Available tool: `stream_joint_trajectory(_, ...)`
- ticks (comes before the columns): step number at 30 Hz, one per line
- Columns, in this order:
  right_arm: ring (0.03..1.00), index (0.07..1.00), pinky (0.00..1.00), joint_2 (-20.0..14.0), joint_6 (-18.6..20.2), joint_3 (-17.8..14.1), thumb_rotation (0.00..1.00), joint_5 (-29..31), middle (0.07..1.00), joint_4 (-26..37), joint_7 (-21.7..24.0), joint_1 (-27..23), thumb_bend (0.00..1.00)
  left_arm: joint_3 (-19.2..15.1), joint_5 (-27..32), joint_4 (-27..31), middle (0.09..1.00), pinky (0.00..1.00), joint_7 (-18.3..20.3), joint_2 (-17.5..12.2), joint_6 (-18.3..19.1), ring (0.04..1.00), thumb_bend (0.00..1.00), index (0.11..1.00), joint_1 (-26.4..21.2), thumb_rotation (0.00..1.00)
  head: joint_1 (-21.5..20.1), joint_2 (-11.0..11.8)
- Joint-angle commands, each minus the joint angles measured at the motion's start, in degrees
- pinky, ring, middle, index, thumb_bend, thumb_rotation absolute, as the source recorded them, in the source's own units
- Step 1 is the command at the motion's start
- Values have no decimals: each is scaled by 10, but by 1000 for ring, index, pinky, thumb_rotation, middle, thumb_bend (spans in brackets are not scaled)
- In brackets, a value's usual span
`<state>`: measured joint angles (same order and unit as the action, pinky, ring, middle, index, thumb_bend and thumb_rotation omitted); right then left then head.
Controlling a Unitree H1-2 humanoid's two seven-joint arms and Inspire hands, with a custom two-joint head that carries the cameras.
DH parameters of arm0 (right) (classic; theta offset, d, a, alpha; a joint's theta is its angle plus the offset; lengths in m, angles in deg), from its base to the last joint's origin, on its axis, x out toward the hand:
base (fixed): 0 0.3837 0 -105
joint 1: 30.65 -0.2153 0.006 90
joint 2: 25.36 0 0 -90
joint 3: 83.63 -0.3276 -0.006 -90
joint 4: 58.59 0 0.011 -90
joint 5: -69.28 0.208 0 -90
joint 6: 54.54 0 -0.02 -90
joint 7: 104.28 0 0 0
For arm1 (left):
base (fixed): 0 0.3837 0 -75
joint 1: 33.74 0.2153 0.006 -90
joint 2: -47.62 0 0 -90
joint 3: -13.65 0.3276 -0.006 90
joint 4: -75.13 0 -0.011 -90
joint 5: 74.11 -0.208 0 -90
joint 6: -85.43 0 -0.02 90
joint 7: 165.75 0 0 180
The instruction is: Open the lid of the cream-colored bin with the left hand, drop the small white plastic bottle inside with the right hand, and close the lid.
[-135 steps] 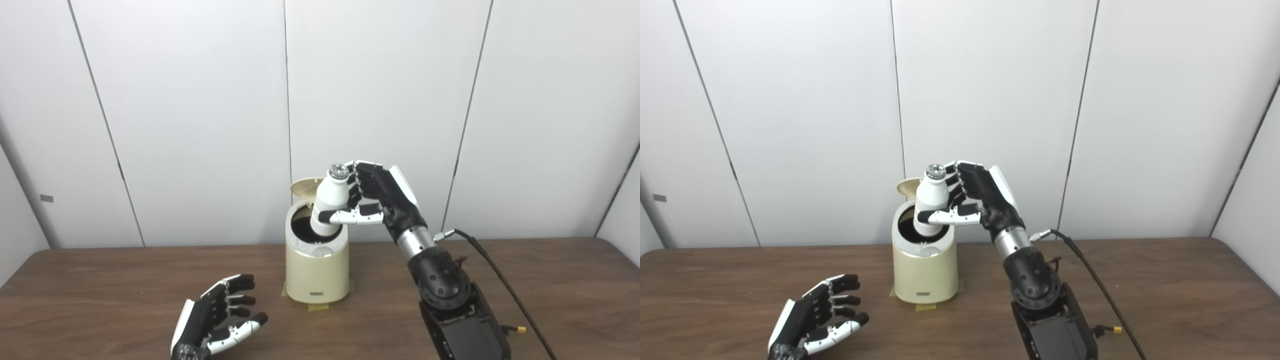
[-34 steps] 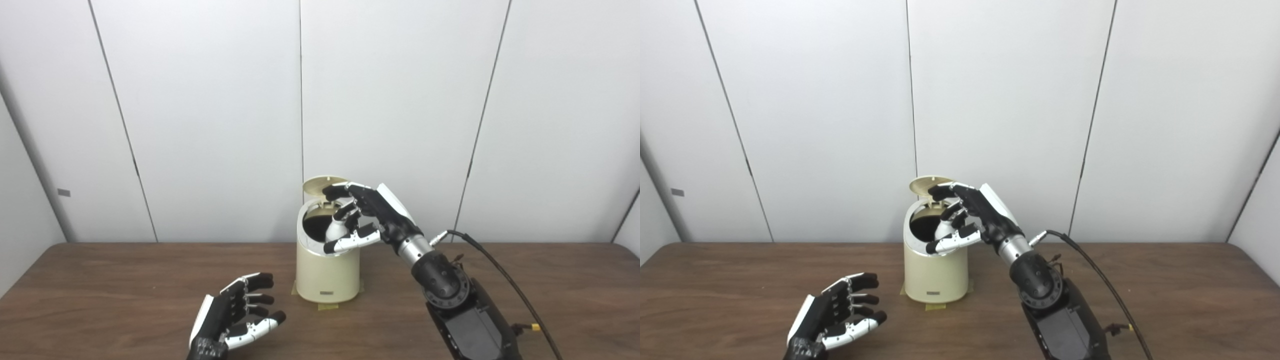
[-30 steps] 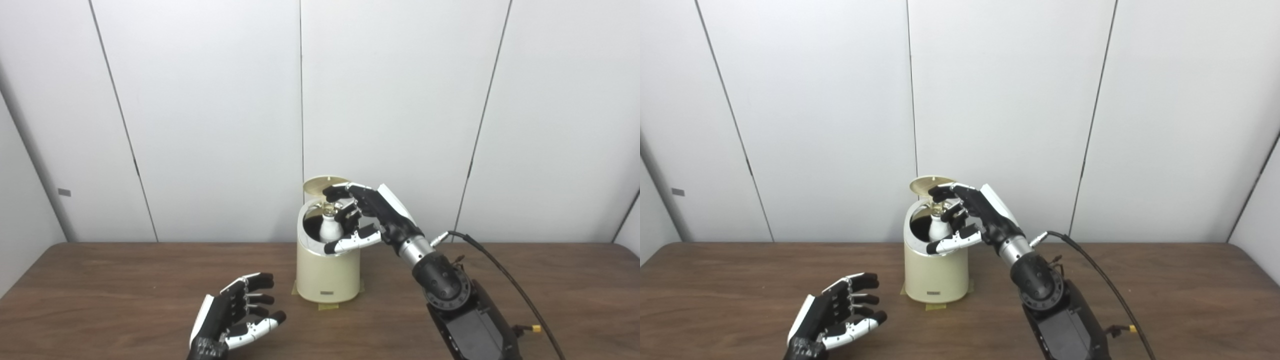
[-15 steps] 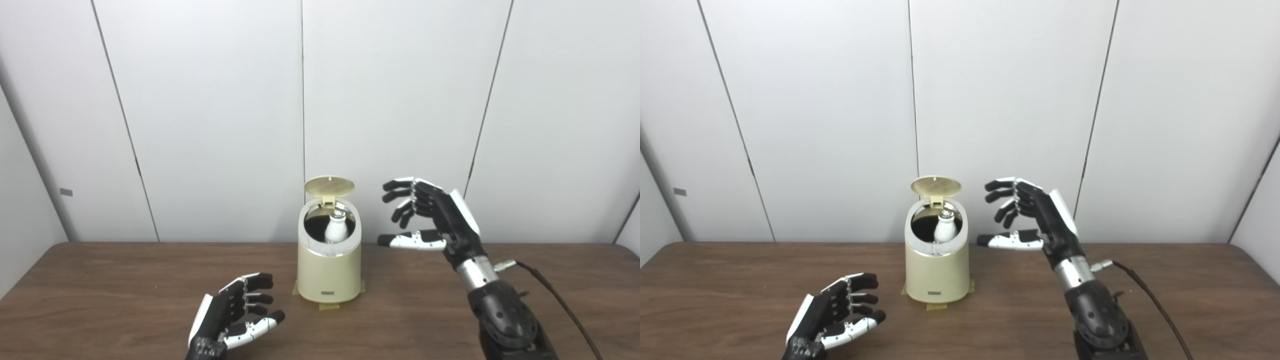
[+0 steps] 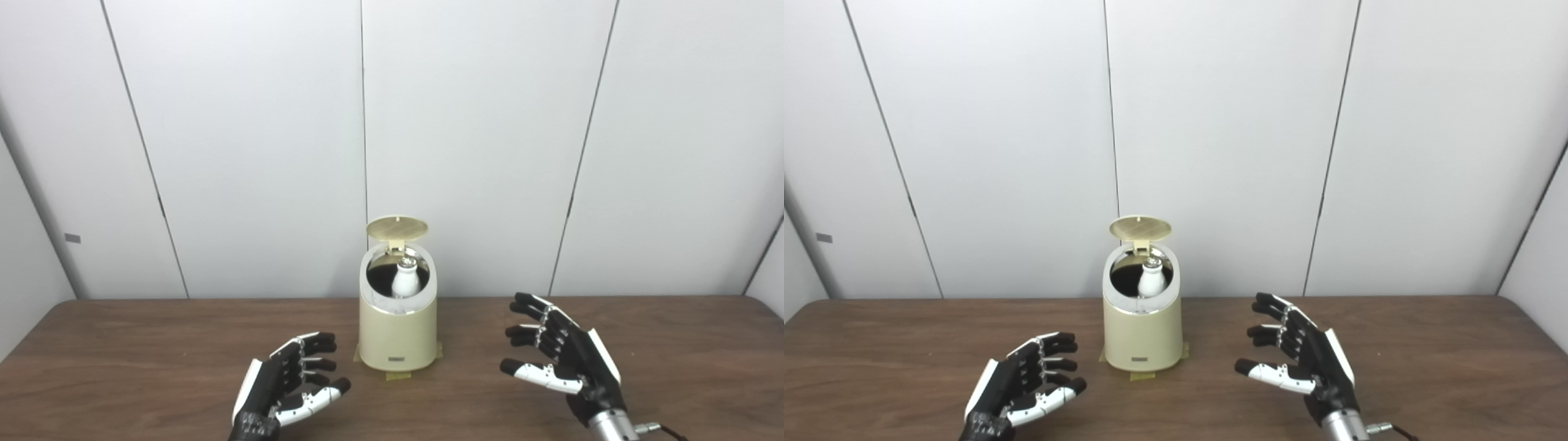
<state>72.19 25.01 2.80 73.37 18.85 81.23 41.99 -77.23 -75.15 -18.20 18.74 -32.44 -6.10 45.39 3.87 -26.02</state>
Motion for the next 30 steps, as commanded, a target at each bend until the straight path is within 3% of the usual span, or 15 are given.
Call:
stream_joint_trajectory(1, 636, 787, 555, 3, -32, -5, 196, 8, 779, 8, -3, -10, 838, -3, 0, 31, 750, 580, -10, 3, -20, 668, 700, 754, -12, 76, 1, 0)
stream_joint_trajectory(3, 644, 788, 569, 8, -28, -7, 216, 11, 779, 10, -6, -2, 831, -4, -4, 41, 761, 573, -13, 3, -17, 680, 695, 765, -10, 147, 2, 1)
stream_joint_trajectory(6, 652, 788, 570, 12, -26, -10, 253, 17, 776, 13, -5, 7, 849, -6, -6, 55, 777, 569, -16, 2, -11, 711, 697, 793, -15, 340, 2, 5)
stream_joint_trajectory(7, 641, 779, 552, 11, -26, -10, 262, 16, 767, 14, -6, 8, 860, -6, -8, 60, 812, 606, -15, -2, -6, 764, 731, 822, -21, 430, 3, 7)
stream_joint_trajectory(10, 628, 774, 535, 10, -25, -12, 257, 17, 764, 18, -5, 11, 855, 5, -50, 69, 853, 659, -17, -22, 0, 816, 754, 858, -51, 520, 4, 9)
stream_joint_trajectory(11, 628, 775, 531, 9, -26, -12, 262, 18, 766, 16, -3, 11, 852, 8, -62, 68, 866, 721, -18, -29, 1, 838, 756, 871, -64, 553, 5, 11)
stream_joint_trajectory(12, 632, 777, 532, 8, -26, -13, 262, 19, 771, 13, -2, 11, 847, 11, -71, 65, 884, 782, -17, -34, 4, 865, 763, 883, -81, 567, 5, 11)
stream_joint_trajectory(16, 630, 768, 523, 11, -19, -11, 274, 16, 763, 19, -6, 11, 870, 18, -72, 47, 917, 830, -8, -43, 28, 905, 795, 914, -147, 565, 5, 14)
stream_joint_trajectory(21, 621, 763, 519, 14, -26, -8, 253, 14, 766, 19, -4, 8, 851, 28, -79, 15, 925, 838, 0, -53, 42, 924, 819, 920, -216, 536, 0, 13)
stream_joint_trajectory(30, 599, 758, 472, 18, -14, -4, 248, 8, 757, 33, -12, 8, 868, 68, -132, -44, 944, 870, 8, -60, 45, 946, 801, 886, -292, 512, -8, 12)
